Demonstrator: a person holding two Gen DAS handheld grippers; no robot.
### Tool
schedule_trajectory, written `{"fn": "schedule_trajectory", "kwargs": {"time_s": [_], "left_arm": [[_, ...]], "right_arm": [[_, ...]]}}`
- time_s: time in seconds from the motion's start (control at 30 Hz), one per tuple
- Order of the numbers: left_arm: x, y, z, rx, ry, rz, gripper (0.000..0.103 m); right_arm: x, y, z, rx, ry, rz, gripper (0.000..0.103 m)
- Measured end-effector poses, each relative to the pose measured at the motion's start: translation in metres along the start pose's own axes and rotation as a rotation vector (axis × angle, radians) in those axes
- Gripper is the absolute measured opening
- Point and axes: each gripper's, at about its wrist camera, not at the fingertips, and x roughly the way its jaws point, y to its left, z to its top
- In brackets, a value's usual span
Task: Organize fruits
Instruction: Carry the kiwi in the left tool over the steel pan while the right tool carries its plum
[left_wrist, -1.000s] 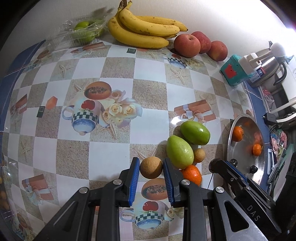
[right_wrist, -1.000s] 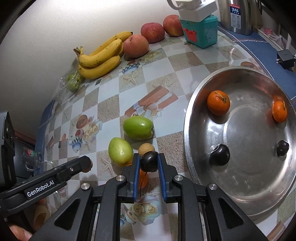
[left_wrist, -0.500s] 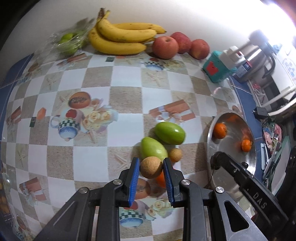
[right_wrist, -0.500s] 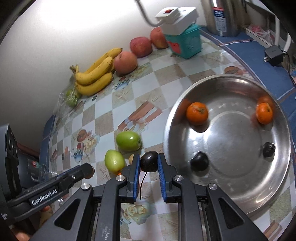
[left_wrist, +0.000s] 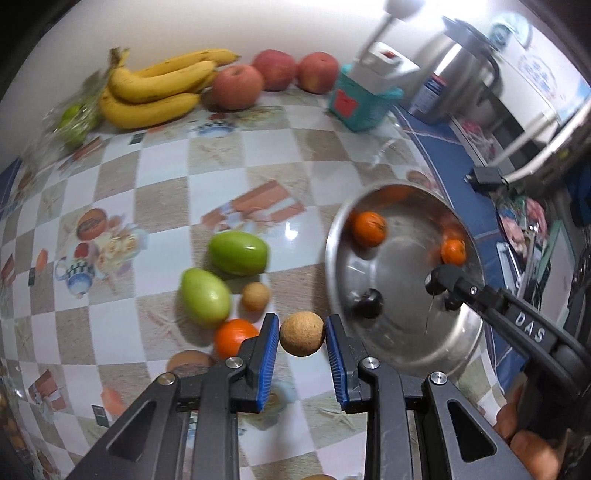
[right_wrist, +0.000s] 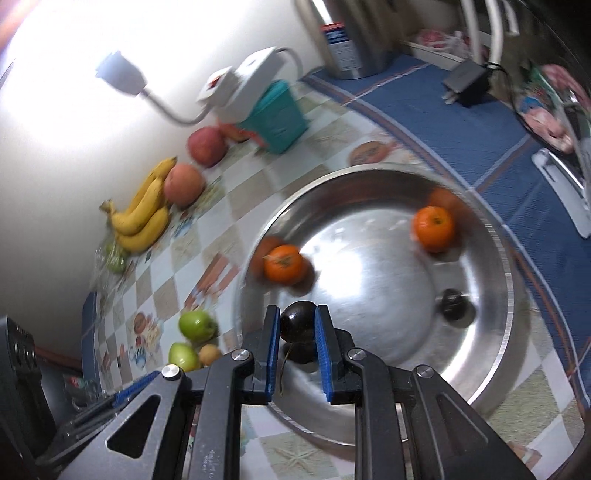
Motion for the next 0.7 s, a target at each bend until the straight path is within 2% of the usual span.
{"fn": "schedule_trajectory", "kwargs": {"time_s": [0.3, 0.7], "left_arm": [[0.009, -0.049, -0.008, 0.123, 0.022, -0.03, 0.028], [0.033, -0.066, -0.018, 0.154, 0.082, -0.046, 0.028]], "right_arm": [[-0.021, -0.037, 0.012, 0.078, -0.056, -0.035, 0.02], [-0.014, -0.046, 0.01, 0.073, -0.025, -0.071, 0.02]]}}
